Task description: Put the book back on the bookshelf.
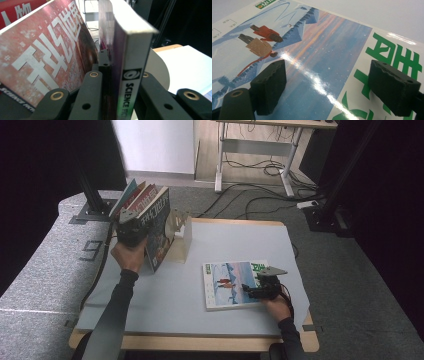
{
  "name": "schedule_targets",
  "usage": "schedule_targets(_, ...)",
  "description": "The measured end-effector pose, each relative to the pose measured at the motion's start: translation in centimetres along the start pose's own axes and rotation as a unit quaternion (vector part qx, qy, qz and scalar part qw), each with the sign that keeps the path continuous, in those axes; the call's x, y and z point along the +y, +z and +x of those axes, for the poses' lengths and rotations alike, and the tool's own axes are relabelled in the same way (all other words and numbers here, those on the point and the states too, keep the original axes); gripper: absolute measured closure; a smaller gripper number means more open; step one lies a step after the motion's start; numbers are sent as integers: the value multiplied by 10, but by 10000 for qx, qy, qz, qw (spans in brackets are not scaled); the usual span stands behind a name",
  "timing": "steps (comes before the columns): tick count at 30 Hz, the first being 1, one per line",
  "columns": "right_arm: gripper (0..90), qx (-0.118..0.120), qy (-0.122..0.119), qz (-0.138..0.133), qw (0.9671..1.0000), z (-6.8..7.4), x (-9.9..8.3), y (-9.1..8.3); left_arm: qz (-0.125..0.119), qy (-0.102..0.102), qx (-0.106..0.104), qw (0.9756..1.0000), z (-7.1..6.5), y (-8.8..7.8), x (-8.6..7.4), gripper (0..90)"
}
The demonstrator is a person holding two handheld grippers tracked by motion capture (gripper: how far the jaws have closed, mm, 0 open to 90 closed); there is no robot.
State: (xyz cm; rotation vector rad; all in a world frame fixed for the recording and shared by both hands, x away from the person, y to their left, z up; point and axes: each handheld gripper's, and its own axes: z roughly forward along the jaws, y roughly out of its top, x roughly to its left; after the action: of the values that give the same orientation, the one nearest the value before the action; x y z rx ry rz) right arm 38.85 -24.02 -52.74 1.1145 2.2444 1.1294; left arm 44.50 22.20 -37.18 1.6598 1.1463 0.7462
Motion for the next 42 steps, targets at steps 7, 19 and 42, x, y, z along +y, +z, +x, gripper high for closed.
schedule_targets(7,149,-4,2,-7,10000,0,0,0,80,-62,-131,9999,5,-7,-6,724)
schedule_targets(19,149,-4,10,-6,10000,0,0,0,254,134,-230,9993,0,-25,-33,682)
schedule_targets(42,148,-9,12,-9,10000,0,0,0,641,251,-186,9975,-5,-24,-74,826)
